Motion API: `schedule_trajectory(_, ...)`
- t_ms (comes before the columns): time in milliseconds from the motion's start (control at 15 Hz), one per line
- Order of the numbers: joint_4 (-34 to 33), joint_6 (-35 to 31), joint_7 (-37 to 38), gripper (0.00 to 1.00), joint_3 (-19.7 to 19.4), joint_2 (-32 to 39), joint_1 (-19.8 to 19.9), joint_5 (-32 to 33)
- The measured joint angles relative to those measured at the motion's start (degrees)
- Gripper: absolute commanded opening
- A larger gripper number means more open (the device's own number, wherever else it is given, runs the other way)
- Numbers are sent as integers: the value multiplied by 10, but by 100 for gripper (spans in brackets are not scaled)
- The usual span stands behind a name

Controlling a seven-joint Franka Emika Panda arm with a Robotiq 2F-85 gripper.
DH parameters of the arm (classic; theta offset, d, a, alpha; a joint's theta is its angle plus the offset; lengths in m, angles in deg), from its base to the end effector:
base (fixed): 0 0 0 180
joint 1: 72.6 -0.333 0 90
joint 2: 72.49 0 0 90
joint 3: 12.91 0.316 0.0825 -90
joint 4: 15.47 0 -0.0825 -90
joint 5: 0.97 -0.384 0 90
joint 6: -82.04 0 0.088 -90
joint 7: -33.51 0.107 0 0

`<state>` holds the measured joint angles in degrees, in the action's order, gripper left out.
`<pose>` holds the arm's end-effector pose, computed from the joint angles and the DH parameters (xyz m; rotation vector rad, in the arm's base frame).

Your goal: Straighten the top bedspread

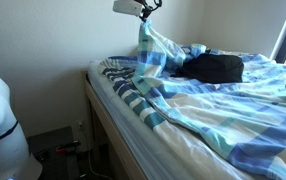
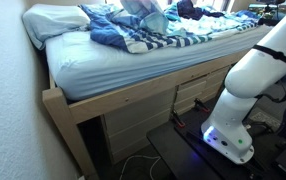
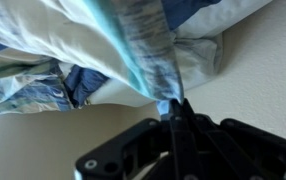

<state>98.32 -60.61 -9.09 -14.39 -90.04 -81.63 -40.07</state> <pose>0.5084 0.0620 0.6882 -2.4259 -0.6160 -1.2562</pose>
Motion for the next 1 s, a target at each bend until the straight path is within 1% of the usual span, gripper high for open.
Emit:
schedule_trajectory(400, -28, 2, -3, 1, 34, 1, -55, 22)
schedule_trajectory(600, -38, 11, -20, 1, 45, 6, -81, 25)
schedule_trajectory(1000, -45, 44, -69, 1, 56, 18, -109, 25)
